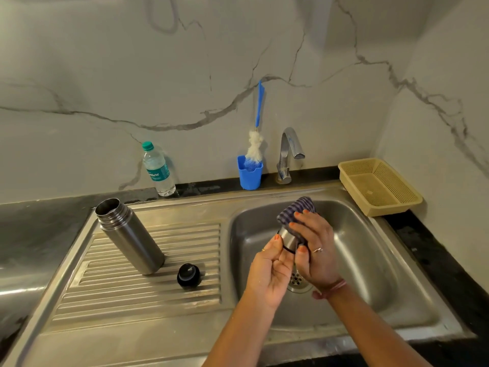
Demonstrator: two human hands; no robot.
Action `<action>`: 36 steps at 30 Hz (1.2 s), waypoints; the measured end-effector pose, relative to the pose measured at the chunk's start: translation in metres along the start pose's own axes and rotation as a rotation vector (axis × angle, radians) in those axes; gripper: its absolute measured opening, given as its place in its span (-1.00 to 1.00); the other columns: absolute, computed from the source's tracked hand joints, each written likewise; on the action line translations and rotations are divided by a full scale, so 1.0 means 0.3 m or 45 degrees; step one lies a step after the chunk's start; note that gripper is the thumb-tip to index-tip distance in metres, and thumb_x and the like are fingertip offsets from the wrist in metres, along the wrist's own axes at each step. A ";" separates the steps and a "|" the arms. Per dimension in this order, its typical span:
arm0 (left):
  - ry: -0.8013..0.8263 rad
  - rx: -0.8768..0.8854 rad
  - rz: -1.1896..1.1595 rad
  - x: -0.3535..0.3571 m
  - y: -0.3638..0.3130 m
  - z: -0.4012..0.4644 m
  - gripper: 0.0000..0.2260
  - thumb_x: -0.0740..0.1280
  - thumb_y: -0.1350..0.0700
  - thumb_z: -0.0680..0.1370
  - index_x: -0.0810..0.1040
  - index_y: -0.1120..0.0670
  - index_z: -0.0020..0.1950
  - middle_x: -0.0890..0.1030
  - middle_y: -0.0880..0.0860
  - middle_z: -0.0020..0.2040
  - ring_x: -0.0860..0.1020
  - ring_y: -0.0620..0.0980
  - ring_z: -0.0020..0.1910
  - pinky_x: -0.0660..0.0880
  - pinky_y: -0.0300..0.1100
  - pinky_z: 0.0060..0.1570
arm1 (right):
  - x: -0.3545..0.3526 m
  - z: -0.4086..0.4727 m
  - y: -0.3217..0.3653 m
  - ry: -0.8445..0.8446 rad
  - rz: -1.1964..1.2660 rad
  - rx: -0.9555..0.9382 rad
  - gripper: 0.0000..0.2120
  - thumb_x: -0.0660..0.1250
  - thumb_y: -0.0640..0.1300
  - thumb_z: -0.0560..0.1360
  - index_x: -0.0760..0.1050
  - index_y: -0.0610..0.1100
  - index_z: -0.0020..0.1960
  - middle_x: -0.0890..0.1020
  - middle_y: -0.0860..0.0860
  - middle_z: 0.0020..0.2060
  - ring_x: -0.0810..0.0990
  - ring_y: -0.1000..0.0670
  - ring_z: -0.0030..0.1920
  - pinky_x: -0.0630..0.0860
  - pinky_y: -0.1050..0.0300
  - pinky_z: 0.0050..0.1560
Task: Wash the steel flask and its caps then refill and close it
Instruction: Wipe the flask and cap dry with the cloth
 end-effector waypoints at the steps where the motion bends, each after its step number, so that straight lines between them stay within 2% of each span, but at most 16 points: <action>1: -0.020 0.005 0.013 -0.006 -0.001 0.002 -0.78 0.22 0.26 0.58 0.54 0.34 0.15 0.66 0.25 -0.09 0.68 0.03 -0.29 0.63 -0.18 -0.31 | -0.003 -0.001 -0.034 -0.054 0.151 0.194 -0.67 0.02 -0.08 0.58 0.44 -0.15 0.22 0.51 -0.08 0.20 0.47 -0.10 0.24 0.39 -0.05 0.25; 5: -0.110 0.123 0.184 -0.039 -0.032 0.005 -0.84 0.22 0.31 0.63 0.60 0.29 0.06 0.67 0.21 -0.09 0.67 0.00 -0.21 0.64 -0.23 -0.19 | 0.043 -0.066 -0.140 -0.358 0.762 1.082 -0.65 0.01 -0.19 0.51 0.52 -0.24 0.10 0.62 -0.12 -0.03 0.59 -0.06 0.00 0.53 0.04 0.05; 7: -0.126 0.237 0.339 -0.045 -0.069 -0.001 -0.84 0.25 0.32 0.62 0.63 0.24 0.03 0.69 0.18 -0.07 0.68 -0.02 -0.18 0.63 -0.24 -0.17 | 0.074 -0.111 -0.171 -0.459 0.842 1.431 -0.66 0.03 -0.15 0.52 0.56 -0.19 0.05 0.65 -0.10 -0.10 0.63 -0.06 -0.05 0.57 0.03 -0.02; 10: -0.084 0.516 0.744 -0.034 -0.140 -0.015 -0.80 0.26 0.32 0.62 0.63 0.14 0.12 0.73 0.07 -0.03 0.68 -0.07 -0.06 0.60 -0.27 -0.07 | 0.148 -0.181 -0.203 -0.385 0.846 1.825 -0.71 0.05 -0.14 0.56 0.54 -0.16 -0.11 0.61 -0.13 -0.20 0.59 -0.12 -0.17 0.55 0.02 -0.16; 12: -0.059 0.727 1.174 -0.020 -0.177 -0.022 -0.76 0.25 0.32 0.63 0.61 0.06 0.18 0.72 -0.02 0.01 0.66 -0.12 0.04 0.56 -0.26 0.08 | 0.191 -0.237 -0.205 -0.329 0.831 2.048 -0.74 0.07 -0.11 0.51 0.47 -0.18 -0.20 0.54 -0.17 -0.23 0.54 -0.14 -0.22 0.50 0.00 -0.20; 14: -0.029 0.896 1.546 -0.008 -0.200 -0.033 -0.75 0.26 0.30 0.63 0.57 0.03 0.22 0.68 -0.04 0.07 0.61 -0.21 0.09 0.51 -0.31 0.12 | 0.223 -0.272 -0.189 -0.253 0.835 2.198 -0.75 0.08 -0.09 0.48 0.47 -0.19 -0.21 0.53 -0.18 -0.24 0.54 -0.15 -0.24 0.49 0.01 -0.21; 17: 0.012 1.046 1.790 -0.008 -0.251 -0.046 -0.78 0.32 0.31 0.60 0.53 0.12 0.22 0.44 0.04 0.24 0.46 -0.38 0.14 0.44 -0.40 0.11 | 0.249 -0.274 -0.163 -0.137 0.889 2.254 -0.74 0.08 -0.14 0.53 0.45 -0.20 -0.23 0.53 -0.16 -0.29 0.52 -0.11 -0.31 0.46 0.09 -0.29; 19: 0.071 0.970 1.908 -0.015 -0.273 -0.031 -0.74 0.35 0.26 0.59 0.52 0.15 0.28 0.25 -0.06 0.40 0.32 -0.55 0.20 0.38 -0.55 0.09 | 0.265 -0.280 -0.156 -0.065 0.894 2.267 -0.72 0.07 -0.15 0.56 0.46 -0.21 -0.22 0.53 -0.15 -0.29 0.51 -0.10 -0.32 0.45 0.10 -0.30; 21: 0.121 0.798 2.014 -0.029 -0.289 -0.007 -0.69 0.36 0.15 0.60 0.51 0.10 0.34 0.20 -0.13 0.50 0.31 -0.65 0.14 0.37 -0.57 0.08 | 0.287 -0.298 -0.156 0.005 0.859 2.283 -0.72 0.06 -0.15 0.57 0.48 -0.21 -0.19 0.55 -0.16 -0.25 0.53 -0.12 -0.27 0.47 0.07 -0.27; 23: 0.177 0.683 2.075 -0.033 -0.305 0.001 -0.65 0.36 0.11 0.60 0.49 0.08 0.39 0.30 -0.07 0.51 0.46 -0.58 0.02 0.43 -0.52 0.05 | 0.307 -0.314 -0.159 0.079 0.805 2.289 -0.71 0.08 -0.12 0.56 0.51 -0.21 -0.15 0.59 -0.20 -0.17 0.57 -0.18 -0.18 0.52 -0.03 -0.14; 25: 0.206 0.624 2.127 -0.039 -0.331 -0.008 -0.62 0.37 0.10 0.60 0.47 0.07 0.41 0.39 -0.07 0.46 0.54 -0.46 0.00 0.45 -0.49 0.01 | 0.330 -0.321 -0.154 0.160 0.762 2.293 -0.71 0.09 -0.10 0.56 0.53 -0.22 -0.11 0.60 -0.22 -0.12 0.59 -0.22 -0.09 0.53 -0.09 -0.04; 28: 0.192 0.633 2.211 -0.059 -0.378 -0.016 -0.60 0.44 0.04 0.55 0.49 0.01 0.37 0.51 -0.09 0.33 0.53 -0.24 0.19 0.47 -0.40 0.16 | 0.363 -0.326 -0.145 0.267 0.761 2.279 -0.72 0.09 -0.10 0.54 0.52 -0.21 -0.11 0.57 -0.18 -0.21 0.55 -0.16 -0.16 0.47 0.00 -0.18; 30: 0.144 0.633 2.289 -0.092 -0.405 -0.014 -0.60 0.47 -0.04 0.51 0.47 -0.08 0.32 0.52 -0.16 0.24 0.48 -0.28 0.21 0.42 -0.40 0.23 | 0.389 -0.328 -0.134 0.316 0.757 2.268 -0.74 0.10 -0.12 0.53 0.50 -0.19 -0.18 0.54 -0.16 -0.26 0.51 -0.13 -0.22 0.43 0.03 -0.23; 33: 0.059 0.602 2.237 -0.138 -0.435 -0.013 -0.58 0.52 -0.05 0.46 0.40 -0.14 0.21 0.53 -0.18 0.17 0.50 -0.27 0.18 0.42 -0.40 0.16 | 0.422 -0.329 -0.119 0.344 0.753 2.252 -0.76 0.10 -0.14 0.51 0.45 -0.16 -0.26 0.51 -0.14 -0.30 0.48 -0.11 -0.26 0.39 0.02 -0.23; 36: 0.030 0.594 2.182 -0.168 -0.451 -0.016 -0.45 0.55 -0.02 0.43 0.35 -0.08 0.32 0.50 -0.15 0.22 0.49 -0.22 0.21 0.37 -0.48 0.11 | 0.448 -0.333 -0.097 0.379 0.765 2.251 -0.76 0.10 -0.13 0.53 0.43 -0.16 -0.26 0.50 -0.11 -0.35 0.46 -0.08 -0.31 0.37 0.07 -0.29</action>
Point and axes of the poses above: each hand's wrist, its own z-axis towards the middle knuckle, its own x-axis out of the palm, y = z × x, the point moved 10 cm from there along z, towards the middle knuckle
